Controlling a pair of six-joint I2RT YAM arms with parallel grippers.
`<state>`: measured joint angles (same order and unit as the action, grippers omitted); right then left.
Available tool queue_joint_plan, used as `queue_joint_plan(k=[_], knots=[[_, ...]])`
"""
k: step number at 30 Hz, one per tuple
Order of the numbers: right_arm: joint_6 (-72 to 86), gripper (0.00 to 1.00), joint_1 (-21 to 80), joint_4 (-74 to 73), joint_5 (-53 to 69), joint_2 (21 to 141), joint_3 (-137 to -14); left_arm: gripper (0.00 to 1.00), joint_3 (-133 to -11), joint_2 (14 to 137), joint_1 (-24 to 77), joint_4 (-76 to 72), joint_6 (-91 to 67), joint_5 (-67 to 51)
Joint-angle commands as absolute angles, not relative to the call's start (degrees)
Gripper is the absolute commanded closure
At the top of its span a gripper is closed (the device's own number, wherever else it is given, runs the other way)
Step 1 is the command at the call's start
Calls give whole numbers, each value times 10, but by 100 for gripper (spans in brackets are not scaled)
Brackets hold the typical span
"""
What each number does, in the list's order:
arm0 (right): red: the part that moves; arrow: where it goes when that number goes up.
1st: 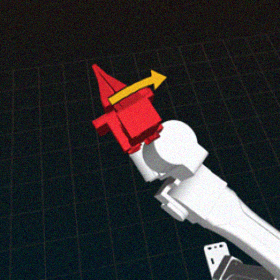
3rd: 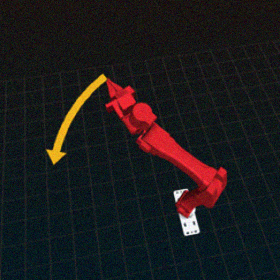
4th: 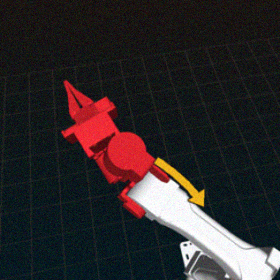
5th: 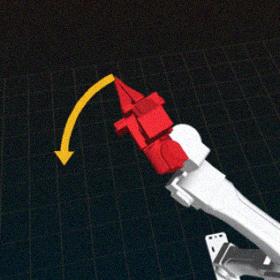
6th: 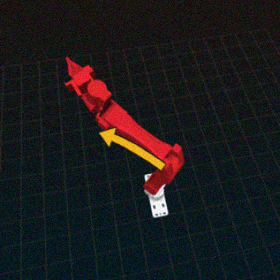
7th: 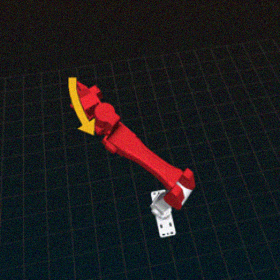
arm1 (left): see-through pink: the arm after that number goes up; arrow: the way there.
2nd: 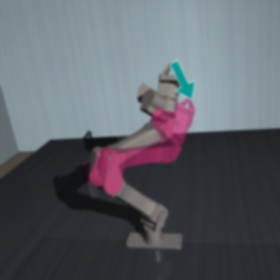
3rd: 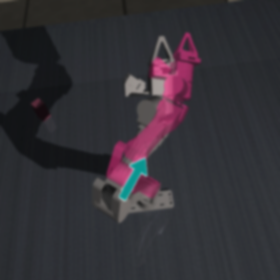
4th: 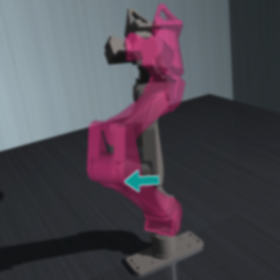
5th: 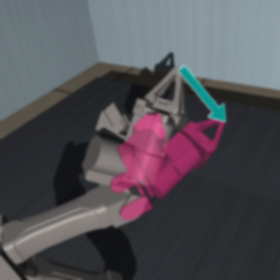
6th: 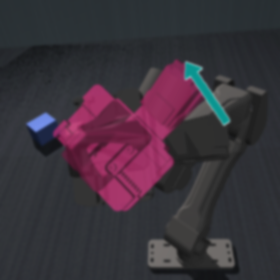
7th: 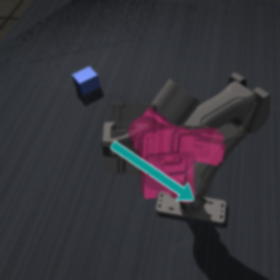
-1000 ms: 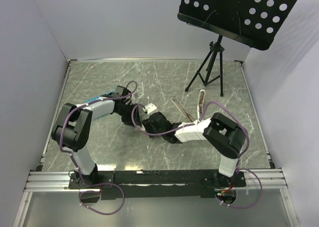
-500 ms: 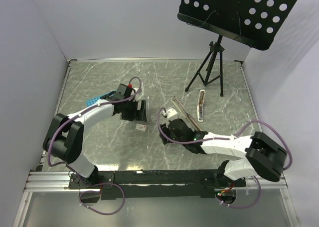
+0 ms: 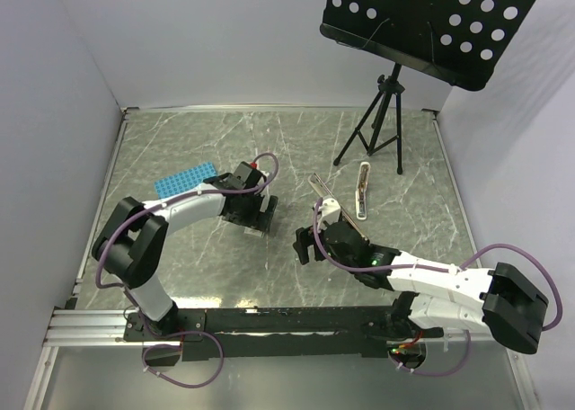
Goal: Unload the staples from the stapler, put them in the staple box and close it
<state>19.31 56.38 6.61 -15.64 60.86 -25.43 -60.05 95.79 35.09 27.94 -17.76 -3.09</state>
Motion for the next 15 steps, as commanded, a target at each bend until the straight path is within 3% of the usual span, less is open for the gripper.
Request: queue_joint_plan(k=[1, 15], knots=[[196, 1, 568, 77, -172, 598, -249, 1, -626, 963, 357, 284, -175, -2], [195, 0, 568, 79, -181, 593, -246, 10, -635, 1004, 376, 287, -181, 20]])
